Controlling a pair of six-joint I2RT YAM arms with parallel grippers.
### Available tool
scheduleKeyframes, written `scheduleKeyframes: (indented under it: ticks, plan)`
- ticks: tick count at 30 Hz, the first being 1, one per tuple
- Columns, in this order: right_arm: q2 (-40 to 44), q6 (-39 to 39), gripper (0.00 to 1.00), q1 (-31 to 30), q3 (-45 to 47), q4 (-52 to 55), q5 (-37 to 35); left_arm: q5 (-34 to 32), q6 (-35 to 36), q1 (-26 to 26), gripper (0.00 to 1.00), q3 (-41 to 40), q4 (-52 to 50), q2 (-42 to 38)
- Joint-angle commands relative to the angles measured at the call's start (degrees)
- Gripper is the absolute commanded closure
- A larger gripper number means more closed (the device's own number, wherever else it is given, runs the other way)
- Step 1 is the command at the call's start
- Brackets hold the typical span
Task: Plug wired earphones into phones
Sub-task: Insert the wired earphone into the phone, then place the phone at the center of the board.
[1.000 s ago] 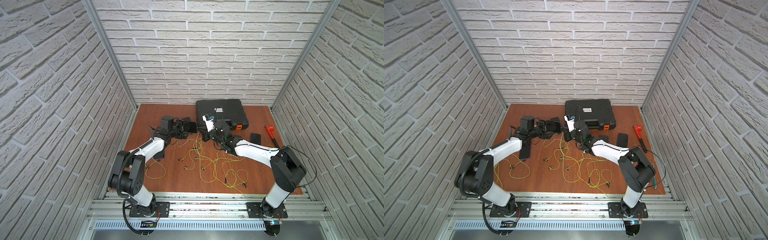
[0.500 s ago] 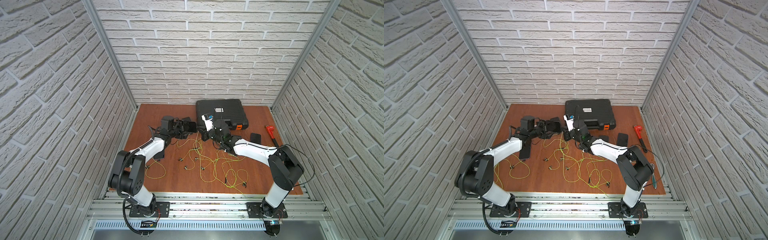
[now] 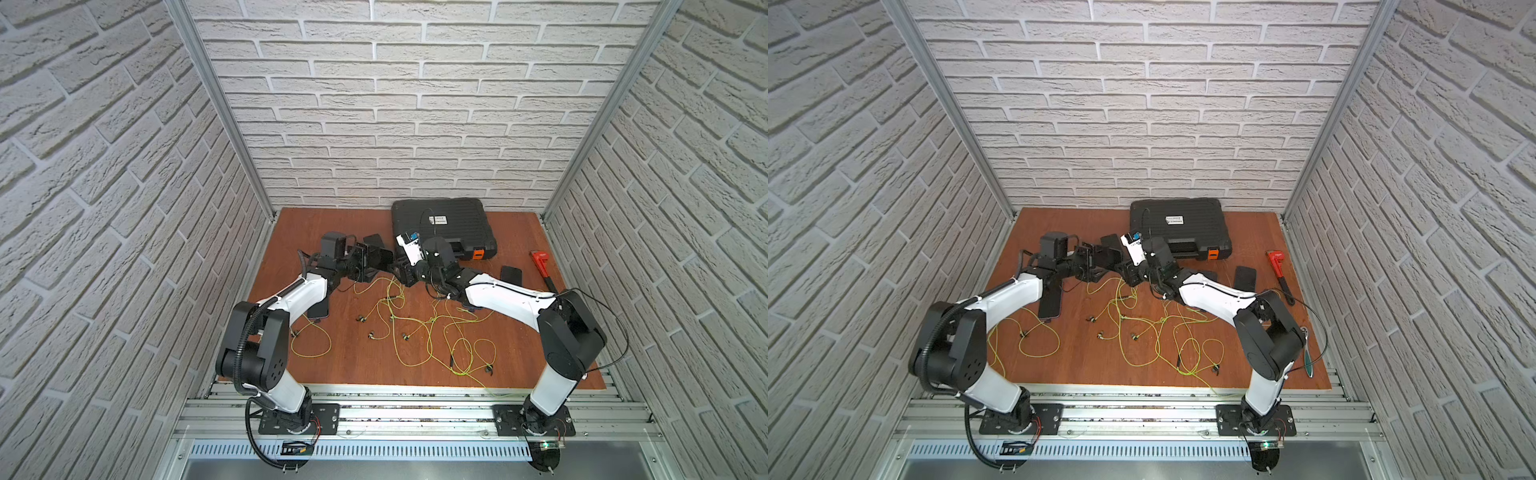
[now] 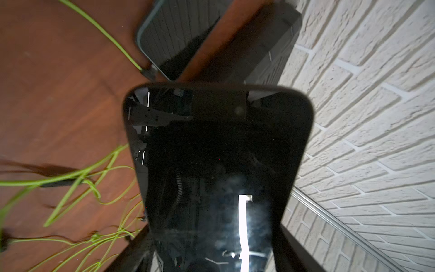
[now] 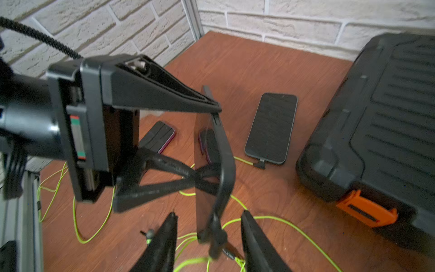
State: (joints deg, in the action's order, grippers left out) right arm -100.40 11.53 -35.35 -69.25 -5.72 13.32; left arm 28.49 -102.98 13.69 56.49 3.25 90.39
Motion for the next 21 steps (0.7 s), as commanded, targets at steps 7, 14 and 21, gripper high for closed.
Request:
scheduleKeyframes:
  ticks: [7,14,21]
  plan:
    - [12.46,-4.40,0.40,1.69,3.67,13.58,0.16,-1.52,40.87,-10.02,1.00,18.58,-32.69,2.58]
    - [15.92,-2.66,0.39,3.10,9.18,14.28,-2.82,-12.42,63.71,-10.62,1.00,38.61,-55.02,18.87]
    - [18.08,-2.52,0.39,3.19,10.90,16.03,-5.28,-20.17,75.86,-9.67,1.00,55.53,-69.00,33.44]
